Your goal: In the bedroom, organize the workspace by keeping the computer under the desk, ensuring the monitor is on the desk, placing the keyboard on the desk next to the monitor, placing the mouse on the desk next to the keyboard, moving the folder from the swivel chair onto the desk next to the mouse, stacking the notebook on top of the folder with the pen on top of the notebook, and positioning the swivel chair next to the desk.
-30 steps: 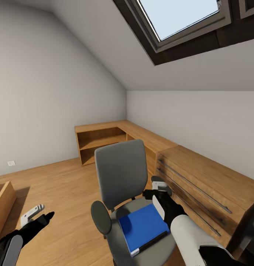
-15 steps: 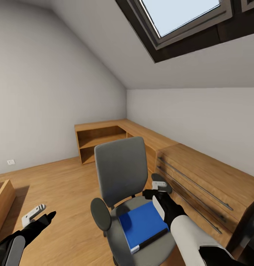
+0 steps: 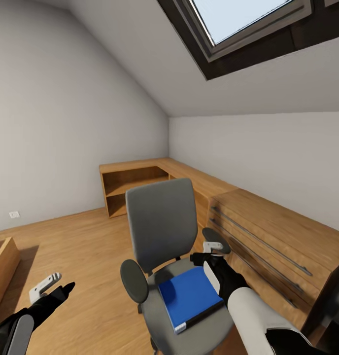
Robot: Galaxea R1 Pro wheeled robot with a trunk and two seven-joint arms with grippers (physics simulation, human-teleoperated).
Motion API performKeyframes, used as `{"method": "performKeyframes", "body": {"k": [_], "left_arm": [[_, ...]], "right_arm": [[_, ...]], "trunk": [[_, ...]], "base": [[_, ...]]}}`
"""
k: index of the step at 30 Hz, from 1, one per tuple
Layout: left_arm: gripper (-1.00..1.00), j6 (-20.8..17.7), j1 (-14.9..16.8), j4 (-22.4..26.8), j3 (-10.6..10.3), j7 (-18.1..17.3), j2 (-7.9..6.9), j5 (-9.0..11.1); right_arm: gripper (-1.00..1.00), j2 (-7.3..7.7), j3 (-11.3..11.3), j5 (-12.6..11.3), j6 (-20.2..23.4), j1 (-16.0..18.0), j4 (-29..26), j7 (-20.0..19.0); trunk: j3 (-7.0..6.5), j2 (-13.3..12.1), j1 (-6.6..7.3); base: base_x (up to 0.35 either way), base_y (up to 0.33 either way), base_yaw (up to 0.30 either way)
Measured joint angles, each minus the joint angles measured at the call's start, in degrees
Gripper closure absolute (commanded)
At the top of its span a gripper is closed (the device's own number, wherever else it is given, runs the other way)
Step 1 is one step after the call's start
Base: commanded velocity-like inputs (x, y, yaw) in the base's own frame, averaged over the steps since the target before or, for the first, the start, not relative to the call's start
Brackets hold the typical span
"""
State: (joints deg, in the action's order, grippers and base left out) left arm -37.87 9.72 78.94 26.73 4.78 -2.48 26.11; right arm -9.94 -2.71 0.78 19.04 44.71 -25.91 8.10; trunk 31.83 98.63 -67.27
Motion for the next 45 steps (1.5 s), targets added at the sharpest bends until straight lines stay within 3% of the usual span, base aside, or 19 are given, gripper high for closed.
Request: {"method": "performKeyframes", "body": {"k": [7, 45], "left_arm": [[-1.0, 0.0, -0.01, 0.01, 0.03, 0.02, 0.02, 0.01], [-1.0, 0.1, 0.0, -4.83, -0.09, -0.12, -0.15, 0.17]], "right_arm": [[-1.0, -0.01, 0.0, 0.02, -0.02, -0.08, -0.05, 0.07], [-1.0, 0.0, 0.0, 0.17, -2.91, -0.08, -0.2, 0.63]], "trunk": [[1.26, 2.81, -1.54], [1.27, 2.82, -1.54]], "base": [[0.0, 0.0, 0.171], [0.022, 0.0, 0.019]]}}
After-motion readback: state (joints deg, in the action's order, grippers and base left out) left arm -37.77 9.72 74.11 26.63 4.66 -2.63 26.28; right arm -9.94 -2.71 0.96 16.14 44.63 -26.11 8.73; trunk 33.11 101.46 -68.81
